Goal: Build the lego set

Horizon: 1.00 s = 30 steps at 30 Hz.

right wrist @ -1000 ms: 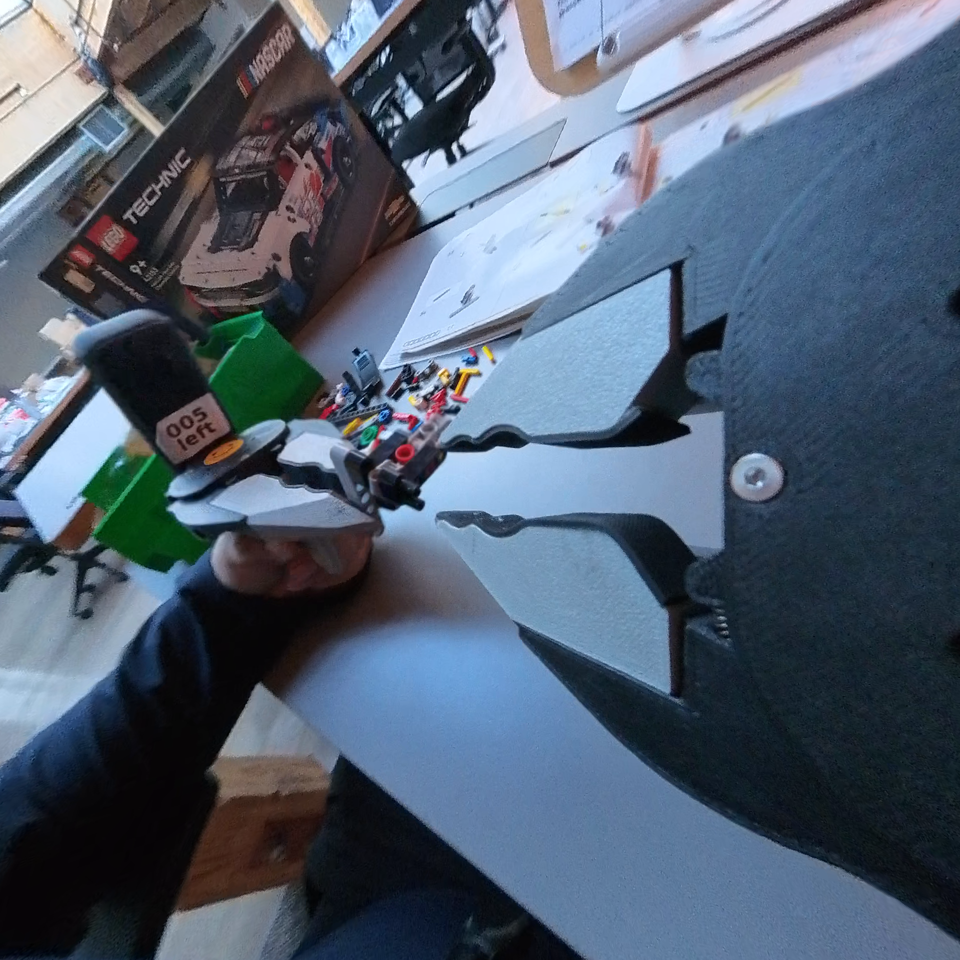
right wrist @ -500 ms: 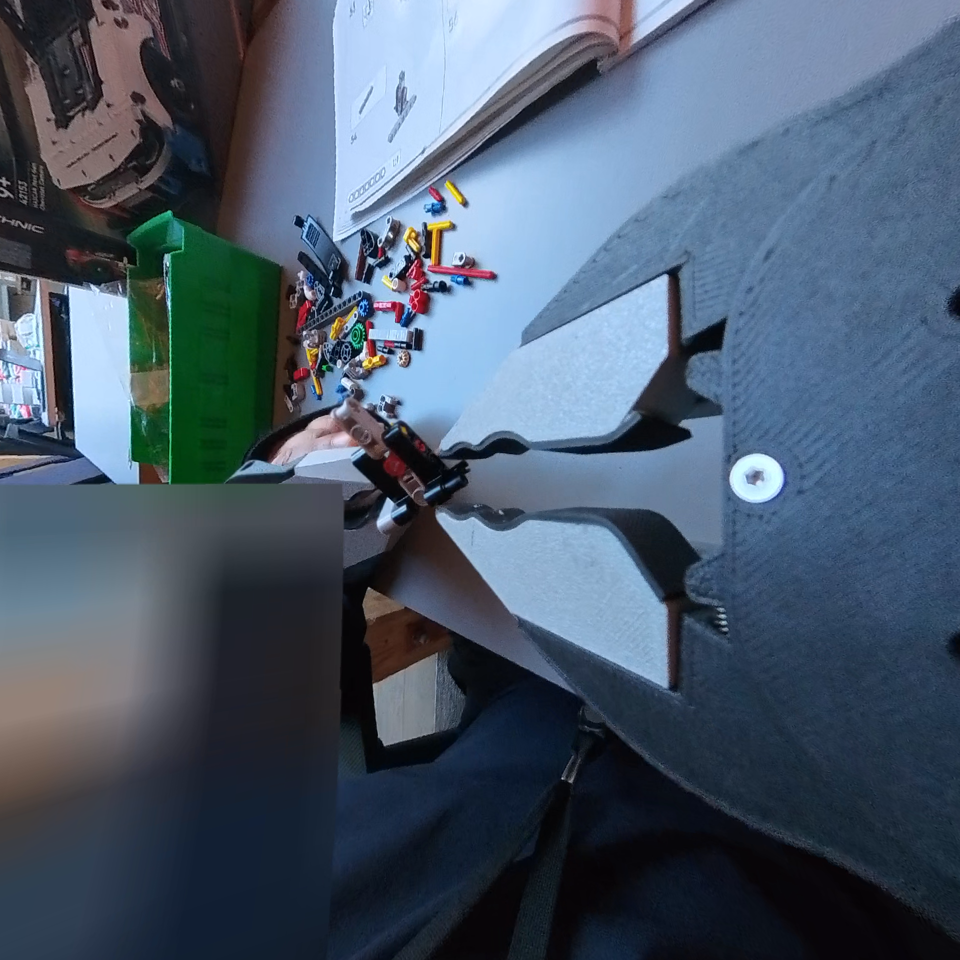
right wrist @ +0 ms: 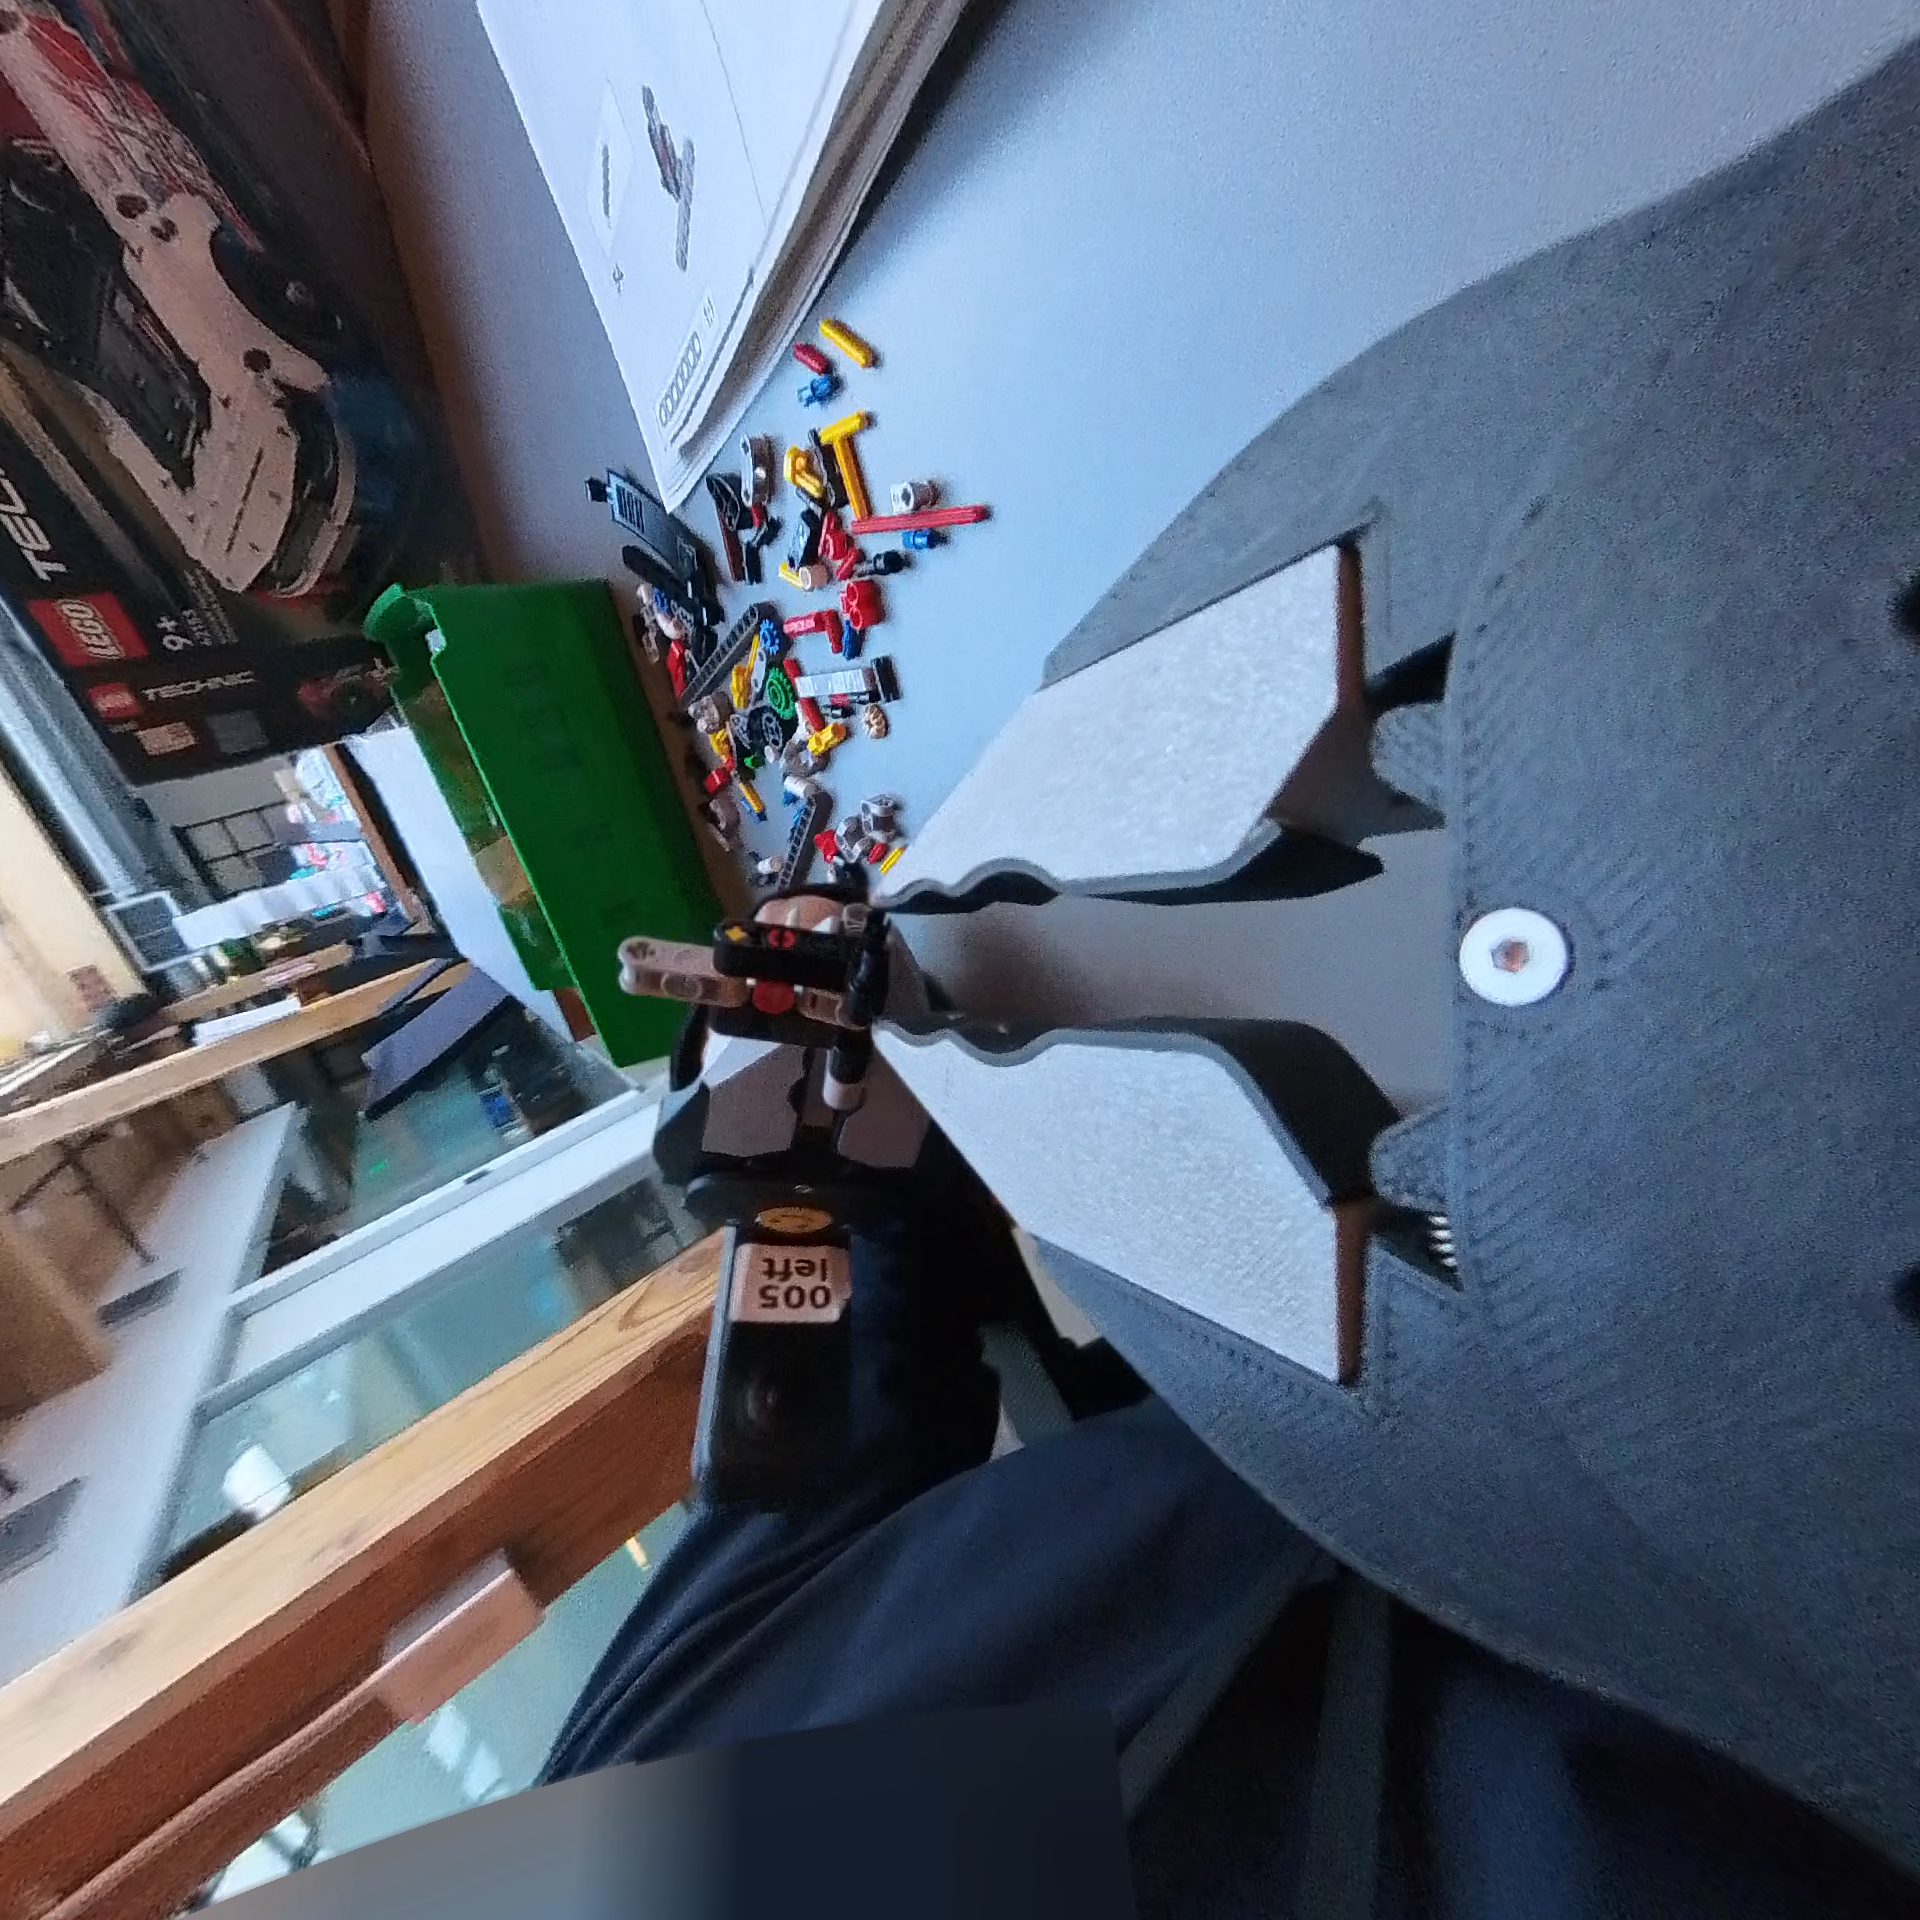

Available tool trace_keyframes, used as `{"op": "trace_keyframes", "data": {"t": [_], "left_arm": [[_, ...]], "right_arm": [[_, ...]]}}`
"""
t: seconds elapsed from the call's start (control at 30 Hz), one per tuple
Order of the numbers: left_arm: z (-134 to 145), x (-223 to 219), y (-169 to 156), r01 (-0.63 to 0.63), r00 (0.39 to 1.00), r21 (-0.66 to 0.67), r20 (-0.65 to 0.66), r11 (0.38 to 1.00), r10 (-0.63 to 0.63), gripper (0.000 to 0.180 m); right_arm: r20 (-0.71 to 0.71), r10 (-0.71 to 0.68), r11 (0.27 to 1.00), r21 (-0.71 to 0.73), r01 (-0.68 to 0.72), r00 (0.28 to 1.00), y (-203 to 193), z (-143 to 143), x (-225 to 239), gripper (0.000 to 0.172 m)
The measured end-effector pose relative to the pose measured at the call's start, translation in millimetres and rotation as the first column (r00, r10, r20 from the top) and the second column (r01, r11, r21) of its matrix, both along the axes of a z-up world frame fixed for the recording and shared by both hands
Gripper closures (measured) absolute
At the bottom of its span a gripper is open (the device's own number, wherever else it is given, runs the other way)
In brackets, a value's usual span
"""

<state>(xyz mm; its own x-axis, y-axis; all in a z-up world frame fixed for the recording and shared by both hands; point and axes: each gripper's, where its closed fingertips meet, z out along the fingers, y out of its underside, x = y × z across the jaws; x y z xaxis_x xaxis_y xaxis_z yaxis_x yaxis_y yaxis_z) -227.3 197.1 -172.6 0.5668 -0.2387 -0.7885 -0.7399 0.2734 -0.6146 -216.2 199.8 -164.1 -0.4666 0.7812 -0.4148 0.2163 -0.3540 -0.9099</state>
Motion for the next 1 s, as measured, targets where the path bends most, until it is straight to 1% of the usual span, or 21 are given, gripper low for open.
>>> {"op": "trace_keyframes", "data": {"t": [0.1,0.23,0.33,0.43,0.57,0.67,0.8,1.0], "left_arm": [[0.0,-2.7,1.9,-0.027,0.999,0.009,-0.017,1.0,0.027,0.176],[2.4,-4.1,2.9,-0.056,0.998,0.03,-0.034,0.998,0.057,0.176],[3.4,-6.2,4.2,-0.09,0.992,0.063,-0.081,0.994,0.095,0.176],[6.4,-6.5,3.8,-0.121,0.983,0.108,-0.125,0.987,0.134,0.176],[4.7,-6.2,4.7,-0.114,0.985,0.093,-0.117,0.989,0.125,0.176],[4.3,-4.4,3.4,-0.098,0.989,0.08,-0.099,0.992,0.105,0.176],[2.2,-6.1,5.0,-0.101,0.991,0.053,-0.079,0.993,0.105,0.176],[1.4,-6.1,6.0,-0.088,0.995,0.032,-0.048,0.996,0.089,0.176]], "right_arm": [[-0.008,-0.016,1.0,-0.025,0.016,1.0,1.6,0.0,-2.4,0.157],[-0.014,0.009,0.993,-0.116,-0.01,1.0,1.1,2.9,-3.2,0.158],[-0.023,0.004,0.988,-0.154,-0.008,1.0,2.2,4.0,-4.3,0.162],[-0.039,0.031,0.972,-0.232,-0.039,0.999,0.0,7.8,-3.8,0.164],[-0.034,0.059,0.949,-0.308,-0.067,0.998,1.6,6.3,-4.2,0.162],[-0.047,0.061,0.948,-0.309,-0.073,0.997,1.0,7.6,-3.8,0.165],[-0.038,0.021,0.968,-0.25,-0.03,0.999,2.8,4.8,-5.8,0.166],[-0.036,0.001,0.983,-0.186,-0.007,0.999,2.7,3.0,-6.2,0.169]]}}
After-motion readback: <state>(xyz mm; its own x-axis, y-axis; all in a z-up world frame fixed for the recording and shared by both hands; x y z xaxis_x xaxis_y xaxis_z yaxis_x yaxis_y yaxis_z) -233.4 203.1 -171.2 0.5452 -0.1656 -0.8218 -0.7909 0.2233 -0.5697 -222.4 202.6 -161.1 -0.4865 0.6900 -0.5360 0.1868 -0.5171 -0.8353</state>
